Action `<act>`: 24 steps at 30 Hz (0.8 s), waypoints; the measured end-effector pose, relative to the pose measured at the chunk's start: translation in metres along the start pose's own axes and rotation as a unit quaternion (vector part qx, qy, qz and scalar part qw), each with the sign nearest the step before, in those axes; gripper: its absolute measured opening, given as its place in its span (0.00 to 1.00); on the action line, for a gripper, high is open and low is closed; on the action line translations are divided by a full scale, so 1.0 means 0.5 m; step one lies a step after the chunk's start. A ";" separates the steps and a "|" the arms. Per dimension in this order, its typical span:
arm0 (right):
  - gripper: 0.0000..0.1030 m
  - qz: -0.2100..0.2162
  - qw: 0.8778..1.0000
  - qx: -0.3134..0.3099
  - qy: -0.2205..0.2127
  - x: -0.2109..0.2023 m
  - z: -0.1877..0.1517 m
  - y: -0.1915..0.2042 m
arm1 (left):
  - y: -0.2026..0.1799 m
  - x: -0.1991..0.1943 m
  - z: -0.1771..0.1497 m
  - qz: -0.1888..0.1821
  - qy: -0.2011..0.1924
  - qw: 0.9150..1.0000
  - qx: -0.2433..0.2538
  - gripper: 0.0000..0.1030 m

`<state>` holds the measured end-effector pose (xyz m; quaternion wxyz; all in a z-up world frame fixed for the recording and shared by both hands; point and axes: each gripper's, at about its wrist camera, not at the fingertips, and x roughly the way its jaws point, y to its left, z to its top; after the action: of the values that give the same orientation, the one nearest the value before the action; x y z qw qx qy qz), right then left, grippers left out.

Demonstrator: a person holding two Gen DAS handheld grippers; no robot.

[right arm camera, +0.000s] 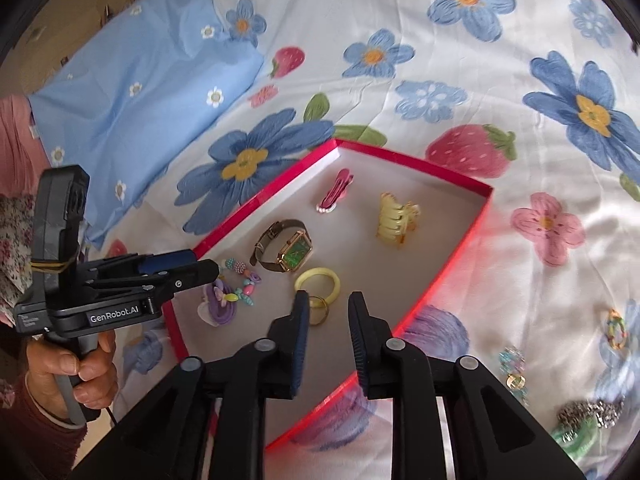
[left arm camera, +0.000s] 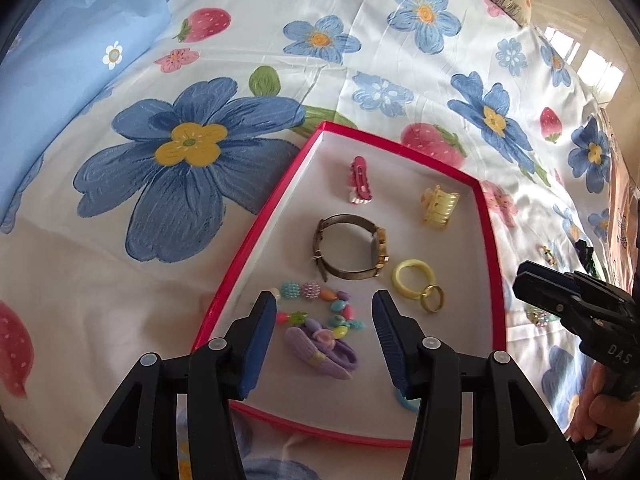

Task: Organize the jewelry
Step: 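Move left tool to teal beaded bracelet while right tool reaches silver chain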

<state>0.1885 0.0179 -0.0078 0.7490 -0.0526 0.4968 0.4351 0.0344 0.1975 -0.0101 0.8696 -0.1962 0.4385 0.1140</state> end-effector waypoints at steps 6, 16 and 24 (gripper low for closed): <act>0.34 -0.019 0.999 0.033 -0.029 -0.081 -0.033 -0.045 | -0.043 -0.040 -0.011 -0.016 -0.013 1.000 0.021 0.51; 0.40 -0.072 0.992 0.088 -0.059 -0.201 -0.112 -0.143 | -0.113 -0.058 -0.027 -0.047 -0.008 0.997 0.059 0.51; 0.42 -0.099 0.984 0.134 -0.063 -0.248 -0.175 -0.214 | -0.168 -0.049 -0.030 -0.061 0.001 0.994 0.086 0.52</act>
<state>0.1871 -0.1671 0.0088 0.8183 0.0264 0.4950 0.2908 0.0401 0.1150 0.0219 0.8883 -0.1471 0.4346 0.0221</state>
